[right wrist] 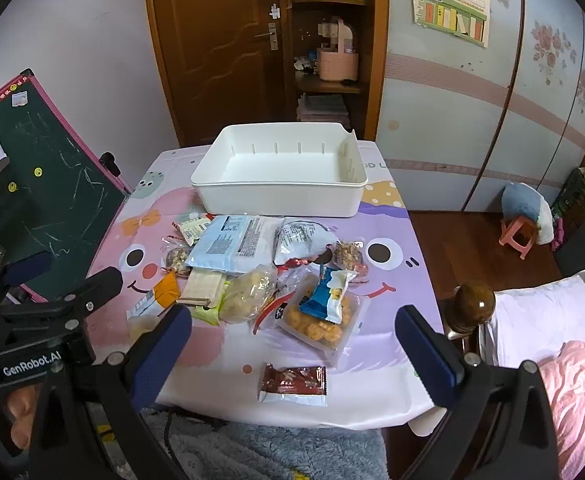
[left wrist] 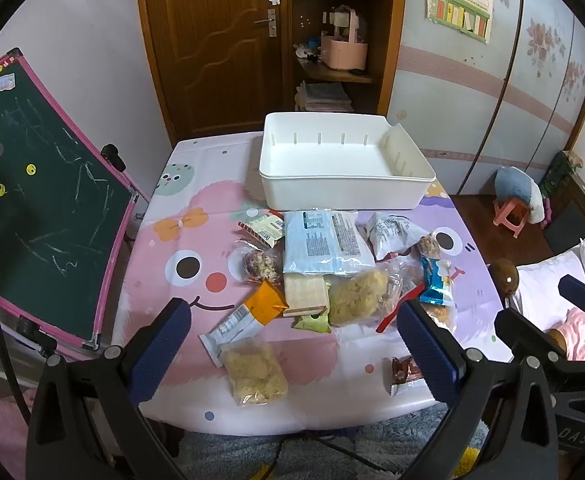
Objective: Organize snacks
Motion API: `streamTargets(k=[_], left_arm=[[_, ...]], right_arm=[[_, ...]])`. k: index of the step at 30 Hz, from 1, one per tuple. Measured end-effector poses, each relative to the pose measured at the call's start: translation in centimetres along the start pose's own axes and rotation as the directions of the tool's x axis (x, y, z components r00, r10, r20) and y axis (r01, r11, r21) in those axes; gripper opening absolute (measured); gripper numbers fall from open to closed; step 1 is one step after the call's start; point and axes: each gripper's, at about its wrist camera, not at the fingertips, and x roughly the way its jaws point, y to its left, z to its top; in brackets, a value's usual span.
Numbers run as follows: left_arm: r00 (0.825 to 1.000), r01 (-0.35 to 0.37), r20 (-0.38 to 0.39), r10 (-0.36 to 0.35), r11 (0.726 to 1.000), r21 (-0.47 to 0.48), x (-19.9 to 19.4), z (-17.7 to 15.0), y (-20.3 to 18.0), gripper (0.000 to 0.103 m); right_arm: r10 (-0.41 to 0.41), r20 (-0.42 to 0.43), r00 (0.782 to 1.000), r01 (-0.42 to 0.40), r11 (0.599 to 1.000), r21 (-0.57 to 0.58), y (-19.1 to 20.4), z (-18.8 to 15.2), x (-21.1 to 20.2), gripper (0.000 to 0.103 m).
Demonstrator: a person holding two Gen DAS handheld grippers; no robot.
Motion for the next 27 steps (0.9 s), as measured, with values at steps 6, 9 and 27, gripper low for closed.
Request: streamTargets(k=[6,9,27], left_arm=[[1.0,-0.003,0.004,0.003,1.0,-0.004,-0.1,-0.3,0.4,0.102],[1.0,-0.003,0.008,0.003,1.0,-0.008,-0.3,-0.5,0.6,0.102],[1.0,-0.006,0.005,0.006,1.0,-0.009,-0.6,-1.0,0.9,0.102]], right_arm=[[0.012,-0.017,1.0,-0.011,1.0,0.016,-0.1,-0.2,0.2,0.102],[0.017,-0.02,1.0,-0.017,1.0,0.024,0.0,-0.5,0.1,0.102],[0.03,-0.039,0.999,-0.029,0.999,0.028,0.5,-1.4,-0.2,0.102]])
